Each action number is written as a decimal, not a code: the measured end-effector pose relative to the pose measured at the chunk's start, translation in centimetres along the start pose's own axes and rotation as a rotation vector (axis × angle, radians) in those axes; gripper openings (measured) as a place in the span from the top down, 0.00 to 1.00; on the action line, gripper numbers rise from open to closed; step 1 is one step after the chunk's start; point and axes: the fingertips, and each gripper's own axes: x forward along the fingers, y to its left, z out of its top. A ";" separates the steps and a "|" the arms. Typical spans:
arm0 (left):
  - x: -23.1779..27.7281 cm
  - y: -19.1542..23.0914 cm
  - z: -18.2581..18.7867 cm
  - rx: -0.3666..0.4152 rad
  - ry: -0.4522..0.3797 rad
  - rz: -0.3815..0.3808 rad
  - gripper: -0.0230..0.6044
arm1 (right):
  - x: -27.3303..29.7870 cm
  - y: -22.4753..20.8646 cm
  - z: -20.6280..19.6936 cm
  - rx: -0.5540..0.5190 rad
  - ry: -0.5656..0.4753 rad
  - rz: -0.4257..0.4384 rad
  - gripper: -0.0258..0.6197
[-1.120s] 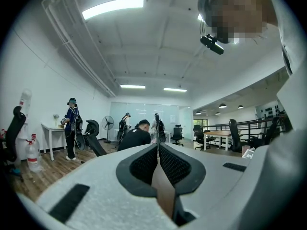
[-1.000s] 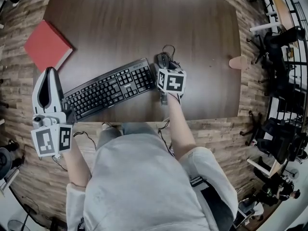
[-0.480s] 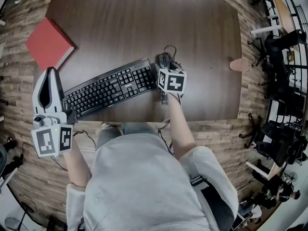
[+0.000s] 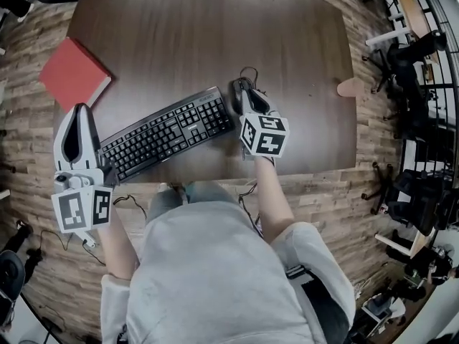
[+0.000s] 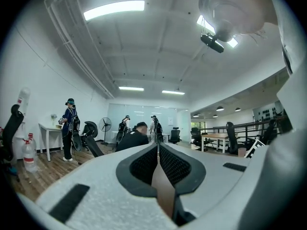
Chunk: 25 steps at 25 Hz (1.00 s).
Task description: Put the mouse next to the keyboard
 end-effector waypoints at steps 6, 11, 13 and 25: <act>-0.6 -0.4 0.8 0.006 -0.023 -0.071 0.93 | -4.2 2.4 2.3 -0.049 -0.153 0.004 0.93; -1.8 -0.7 1.3 0.005 -0.025 -0.130 0.93 | -7.7 4.5 3.7 -0.068 -0.237 0.001 0.93; -2.3 -0.8 1.5 0.006 -0.030 -0.154 0.93 | -9.2 5.2 4.2 -0.080 -0.264 -0.011 0.93; -5.2 -2.2 3.0 0.008 -0.065 -0.286 0.93 | -17.8 8.1 5.8 -0.063 -0.403 -0.090 0.93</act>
